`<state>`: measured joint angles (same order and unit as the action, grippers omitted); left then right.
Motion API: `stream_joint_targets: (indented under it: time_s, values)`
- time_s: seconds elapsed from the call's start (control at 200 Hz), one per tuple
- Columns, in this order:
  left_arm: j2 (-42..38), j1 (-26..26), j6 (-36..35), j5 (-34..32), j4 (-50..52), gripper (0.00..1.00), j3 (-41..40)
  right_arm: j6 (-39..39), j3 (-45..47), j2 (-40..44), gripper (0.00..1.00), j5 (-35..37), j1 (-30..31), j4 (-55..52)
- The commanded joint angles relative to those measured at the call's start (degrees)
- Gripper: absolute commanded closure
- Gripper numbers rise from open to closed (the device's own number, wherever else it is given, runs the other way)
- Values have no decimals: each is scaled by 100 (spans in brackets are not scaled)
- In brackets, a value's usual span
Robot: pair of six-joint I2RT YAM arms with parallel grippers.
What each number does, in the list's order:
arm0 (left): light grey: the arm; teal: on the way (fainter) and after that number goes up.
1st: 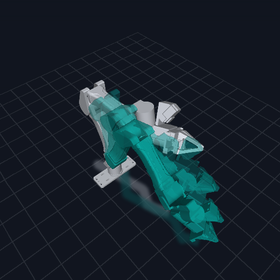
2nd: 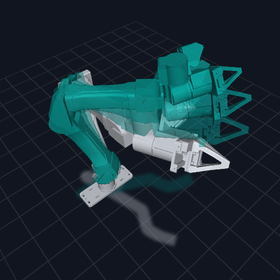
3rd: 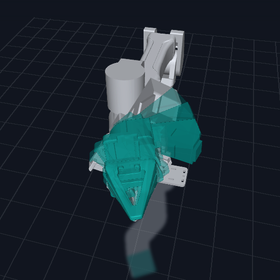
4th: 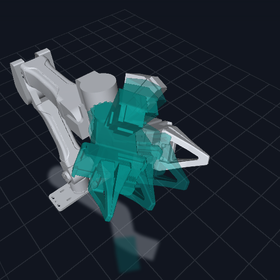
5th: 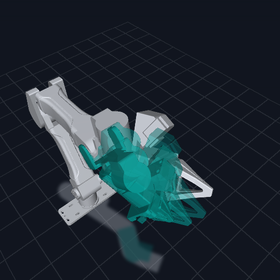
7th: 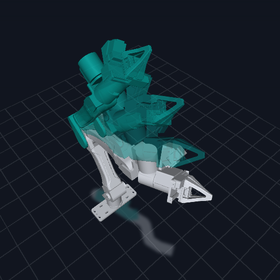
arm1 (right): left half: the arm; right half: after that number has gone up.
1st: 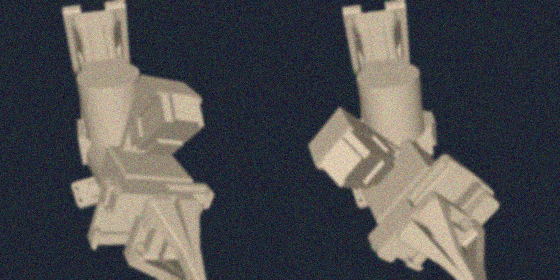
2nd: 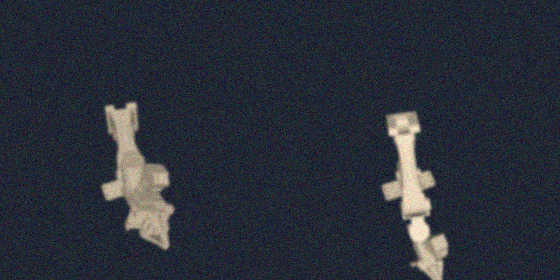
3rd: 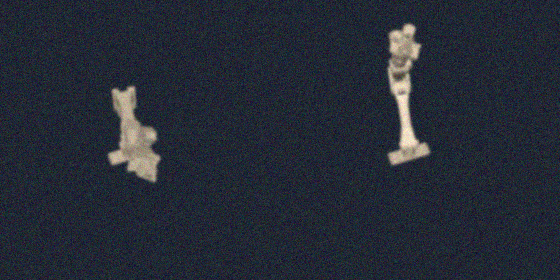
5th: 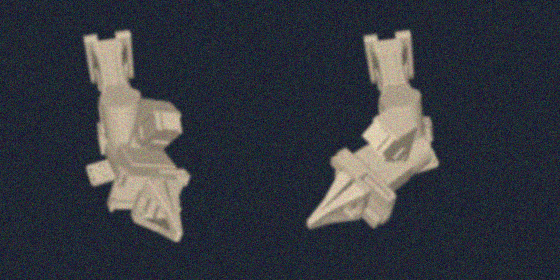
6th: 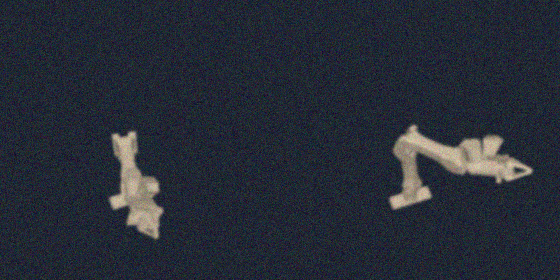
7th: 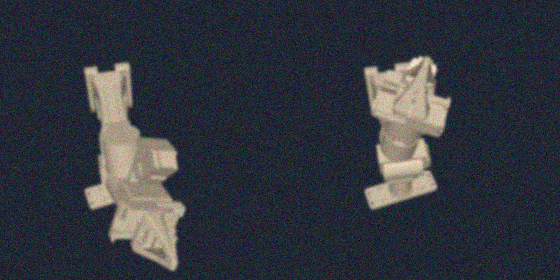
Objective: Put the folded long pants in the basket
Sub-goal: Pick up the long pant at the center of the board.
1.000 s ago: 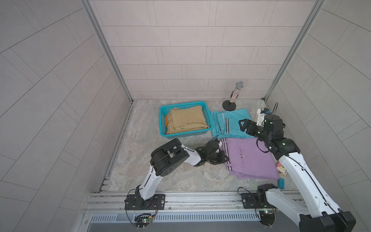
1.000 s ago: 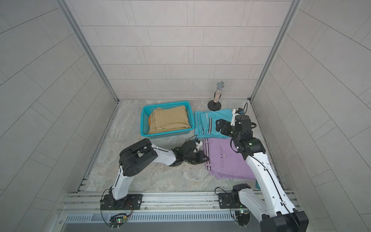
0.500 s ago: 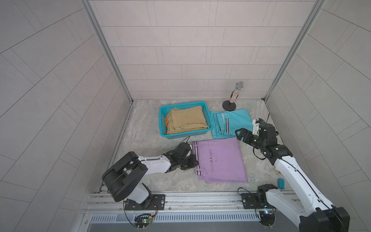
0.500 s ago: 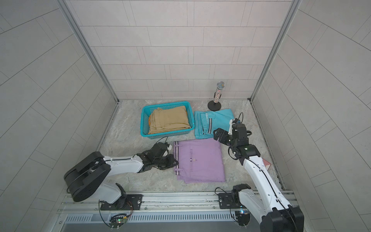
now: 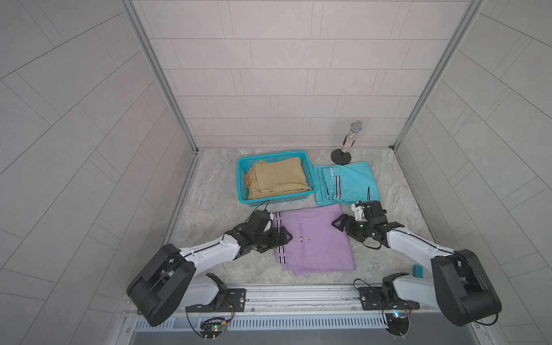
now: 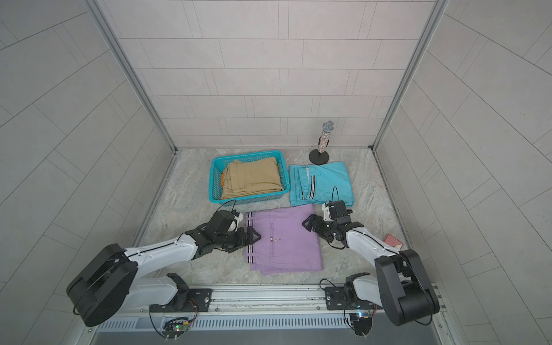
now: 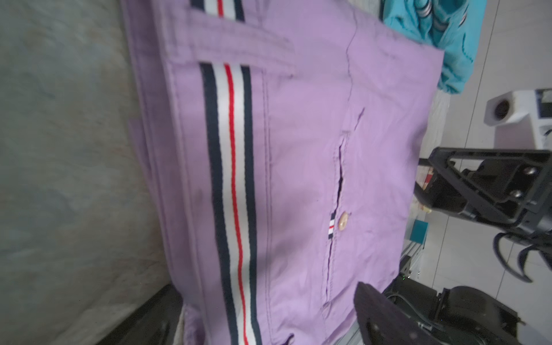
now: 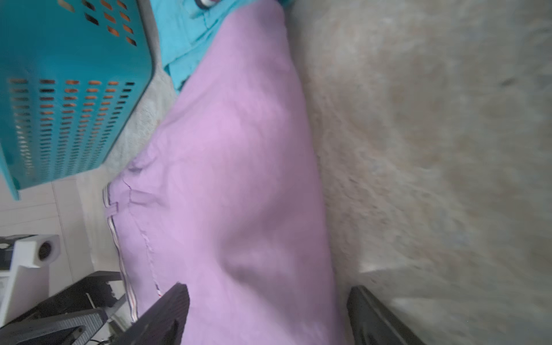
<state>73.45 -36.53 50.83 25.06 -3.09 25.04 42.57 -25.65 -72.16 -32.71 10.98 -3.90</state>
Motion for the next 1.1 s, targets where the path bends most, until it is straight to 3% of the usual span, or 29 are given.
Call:
stream_joint_targets:
  time_s: [0.0,0.185,0.275,0.4,0.44,0.5,0.585,0.62,0.78,1.096]
  values:
    - [203,85,-147,-292,414,0,-232,168,136,-243,31,-94,176,36]
    - [1158,85,-273,328,10,0,-87,256,43,-431,64,88,563,129]
    - [1783,84,-149,643,-570,3,-149,326,44,-581,73,115,688,274]
    - [2387,77,64,772,-1312,16,-343,375,54,-697,82,167,789,398]
    - [2455,83,86,738,-1373,24,-380,376,47,-711,83,201,808,407]
    - [2469,85,49,682,-1330,43,-394,360,37,-669,85,255,818,388]
    - [2302,85,-32,600,-1051,87,-339,308,-16,-525,89,332,822,277]
    - [2185,89,-83,557,-880,100,-296,263,-56,-439,91,354,839,218]
    - [1282,85,-273,349,258,100,99,66,-359,30,100,573,1065,-257]
    - [-894,165,-306,-186,2179,100,1309,-68,-1461,1116,100,869,1321,-1527]
